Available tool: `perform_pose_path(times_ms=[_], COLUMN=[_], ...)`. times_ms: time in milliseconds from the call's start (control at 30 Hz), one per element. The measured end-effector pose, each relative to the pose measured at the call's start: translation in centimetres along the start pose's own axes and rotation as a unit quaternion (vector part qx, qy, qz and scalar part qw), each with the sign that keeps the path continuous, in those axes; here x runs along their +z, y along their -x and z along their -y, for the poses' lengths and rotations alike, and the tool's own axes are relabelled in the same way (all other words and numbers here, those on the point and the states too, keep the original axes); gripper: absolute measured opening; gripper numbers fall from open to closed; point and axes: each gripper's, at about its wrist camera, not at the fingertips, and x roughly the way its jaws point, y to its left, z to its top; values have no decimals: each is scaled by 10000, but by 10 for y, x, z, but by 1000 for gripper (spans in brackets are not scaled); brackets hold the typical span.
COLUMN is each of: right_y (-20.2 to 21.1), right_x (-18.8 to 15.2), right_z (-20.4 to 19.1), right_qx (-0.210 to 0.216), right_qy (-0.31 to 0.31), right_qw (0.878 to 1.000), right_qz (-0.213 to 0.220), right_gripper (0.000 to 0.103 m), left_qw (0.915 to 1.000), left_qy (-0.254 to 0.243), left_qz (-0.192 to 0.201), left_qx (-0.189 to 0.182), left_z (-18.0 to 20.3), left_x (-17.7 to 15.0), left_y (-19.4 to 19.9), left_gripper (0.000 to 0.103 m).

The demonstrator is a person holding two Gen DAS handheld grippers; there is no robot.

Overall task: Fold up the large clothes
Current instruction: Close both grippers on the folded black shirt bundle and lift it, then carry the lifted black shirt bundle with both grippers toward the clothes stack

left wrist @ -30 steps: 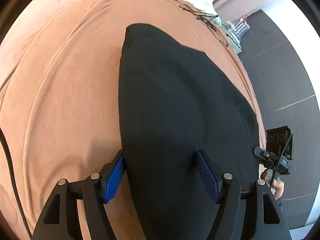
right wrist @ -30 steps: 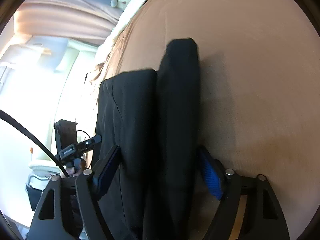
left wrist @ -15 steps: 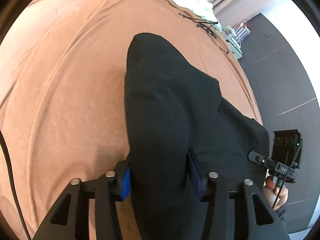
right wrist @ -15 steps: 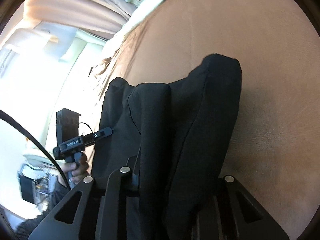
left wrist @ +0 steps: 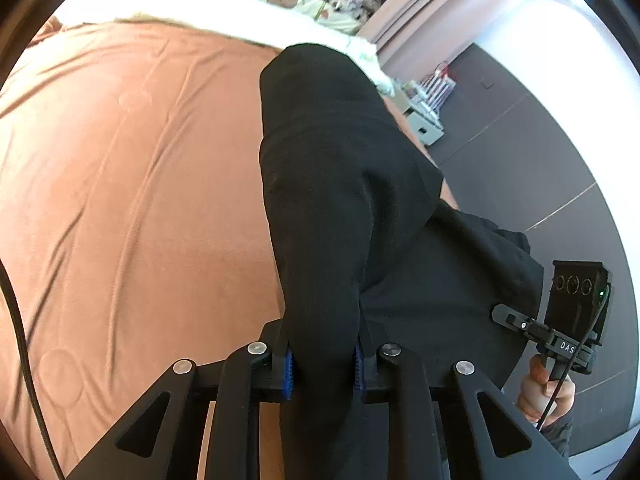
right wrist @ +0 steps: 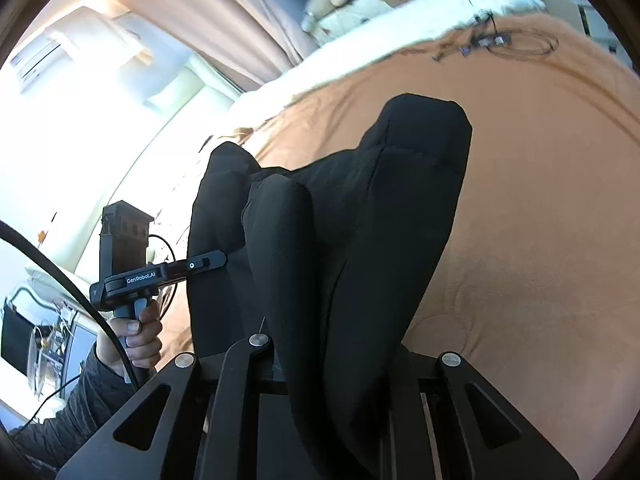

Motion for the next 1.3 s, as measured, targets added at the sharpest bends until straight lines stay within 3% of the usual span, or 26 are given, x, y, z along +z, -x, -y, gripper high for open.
perform_pose_path(times_ms=[200,333,667,1100,1300], right_y=[6,46,69,18,-19], right_x=[-11,-41,-66,-88,-79], right_z=[-12,-39,-149,-275,-302], right_qx=[26,42,412,1066,1434], right_qy=[339,524,1172,2002,2150], right_qw=[9990,9979,9907,9730,9655], right_qz=[286,380,561,422,336], right_gripper=[12,12,12,12,12], left_qw=[9991,9974,9881,9648,9537], left_qy=[-144,-178,-168,276,387], left_qz=[390,680,1523,2529,2823], left_qx=[-115,-129,125,669,957], left_z=[15,15,-3,-82,-117], left_x=[-16,-27,-45,-87,-92], left_y=[69,120,255,428,464], left_gripper=[20,20,19,18,18])
